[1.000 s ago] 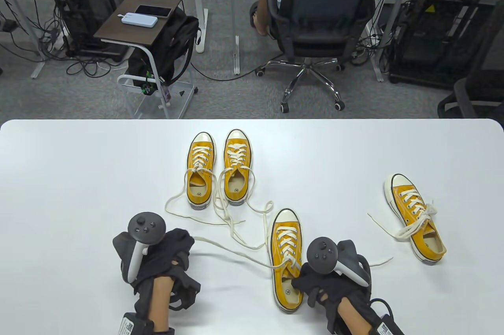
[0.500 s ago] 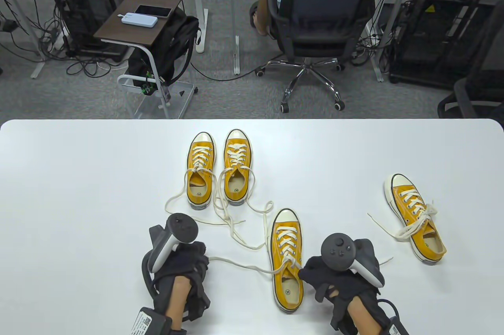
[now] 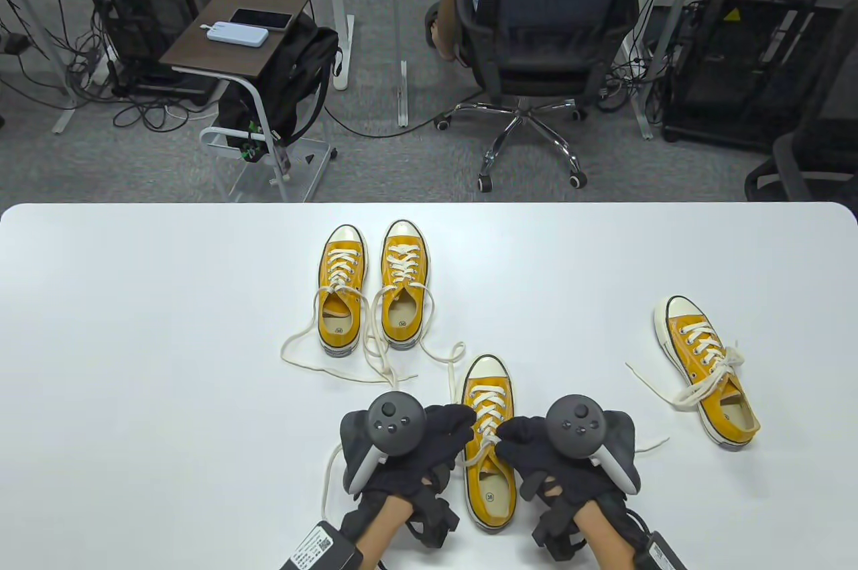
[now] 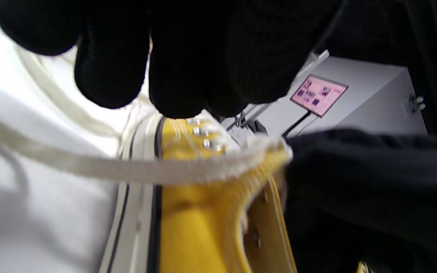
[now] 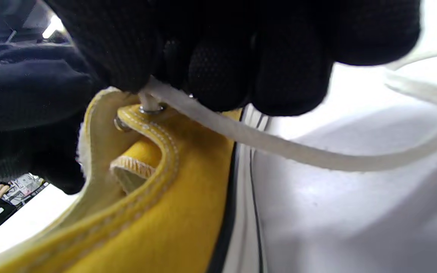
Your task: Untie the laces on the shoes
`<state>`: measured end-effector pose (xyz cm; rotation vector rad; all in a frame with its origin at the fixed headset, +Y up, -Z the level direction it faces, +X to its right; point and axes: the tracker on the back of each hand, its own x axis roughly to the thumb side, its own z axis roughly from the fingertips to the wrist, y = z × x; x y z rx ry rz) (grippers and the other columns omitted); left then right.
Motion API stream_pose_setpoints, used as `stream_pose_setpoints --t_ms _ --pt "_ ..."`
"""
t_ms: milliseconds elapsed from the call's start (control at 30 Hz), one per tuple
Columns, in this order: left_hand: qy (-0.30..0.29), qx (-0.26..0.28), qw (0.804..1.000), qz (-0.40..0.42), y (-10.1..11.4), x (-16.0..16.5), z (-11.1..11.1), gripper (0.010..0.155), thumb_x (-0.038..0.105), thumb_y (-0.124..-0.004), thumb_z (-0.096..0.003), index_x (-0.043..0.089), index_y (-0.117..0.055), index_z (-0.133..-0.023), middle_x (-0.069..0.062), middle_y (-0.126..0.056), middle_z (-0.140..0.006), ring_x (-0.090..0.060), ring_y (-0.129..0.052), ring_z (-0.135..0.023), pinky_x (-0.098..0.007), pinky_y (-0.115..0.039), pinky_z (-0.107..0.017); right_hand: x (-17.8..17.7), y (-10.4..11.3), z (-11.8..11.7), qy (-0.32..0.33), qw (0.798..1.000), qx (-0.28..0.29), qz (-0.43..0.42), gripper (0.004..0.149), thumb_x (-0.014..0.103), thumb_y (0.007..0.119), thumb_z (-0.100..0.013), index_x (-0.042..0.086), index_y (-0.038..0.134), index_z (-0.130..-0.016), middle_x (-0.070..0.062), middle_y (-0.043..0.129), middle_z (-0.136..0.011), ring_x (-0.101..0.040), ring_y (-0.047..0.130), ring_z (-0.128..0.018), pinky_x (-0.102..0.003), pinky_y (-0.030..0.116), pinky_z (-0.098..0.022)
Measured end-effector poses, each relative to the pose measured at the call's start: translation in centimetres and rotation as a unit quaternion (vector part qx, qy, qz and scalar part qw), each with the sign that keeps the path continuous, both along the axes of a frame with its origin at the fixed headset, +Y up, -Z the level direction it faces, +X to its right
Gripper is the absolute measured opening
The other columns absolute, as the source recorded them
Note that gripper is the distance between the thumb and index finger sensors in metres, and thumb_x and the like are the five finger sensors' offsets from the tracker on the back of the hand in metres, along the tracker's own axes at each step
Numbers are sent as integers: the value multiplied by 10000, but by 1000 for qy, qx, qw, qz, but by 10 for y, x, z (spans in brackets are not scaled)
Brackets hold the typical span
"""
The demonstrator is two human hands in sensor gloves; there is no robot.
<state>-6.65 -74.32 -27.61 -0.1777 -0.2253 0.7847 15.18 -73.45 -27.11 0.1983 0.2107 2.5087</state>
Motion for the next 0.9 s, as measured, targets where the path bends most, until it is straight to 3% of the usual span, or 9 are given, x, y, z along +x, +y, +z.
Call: stream_pose_setpoints --t_ms 167,300,500,633,700,900 --pt "-24 -12 1000 11 -4 9 4 462 418 -858 -442 304 -908 -888 -45 -979 -839 -390 -957 -722 -540 -798 -509 1 2 1 -2 1000 10 4 369 375 870 -424 229 879 -763 -154 938 -716 -382 957 -509 -552 784 -400" --pt "-4 14 1000 -7 -4 13 5 390 413 -872 -434 320 -934 -807 -12 -1001 -779 -366 -973 -689 -528 -808 -500 3 2 1 -8 1000 15 -3 350 383 874 -425 264 892 -754 -151 961 -709 -375 976 -494 -544 799 -388" --pt "11 0 1000 24 -10 12 8 373 387 -846 -449 327 -915 -811 -31 -1007 -776 -373 -987 -673 -524 -822 -482 8 1 0 -26 999 12 -20 336 378 886 -422 259 914 -734 -152 981 -712 -370 998 -474 -533 820 -368" --pt "25 9 999 34 -11 10 9 368 387 -851 -446 333 -922 -803 -34 -1029 -753 -366 -1009 -653 -518 -839 -458 10 -2 -1 -22 999 0 -33 417 419 793 -456 193 865 -799 -171 952 -750 -383 977 -492 -547 797 -385" --pt "21 7 999 32 -10 10 9 368 392 -852 -446 335 -922 -803 -30 -1030 -755 -367 -1008 -656 -520 -837 -460 9 -2 0 -16 999 -1 -32 499 455 810 -441 169 829 -849 -177 929 -765 -394 958 -513 -555 782 -399" --pt "19 25 999 29 -8 12 12 370 392 -854 -442 324 -919 -800 -22 -1031 -748 -368 -1002 -660 -521 -831 -467 4 -3 -1 -17 1000 20 -9 364 431 851 -426 242 913 -731 -143 965 -707 -378 972 -493 -545 796 -389"
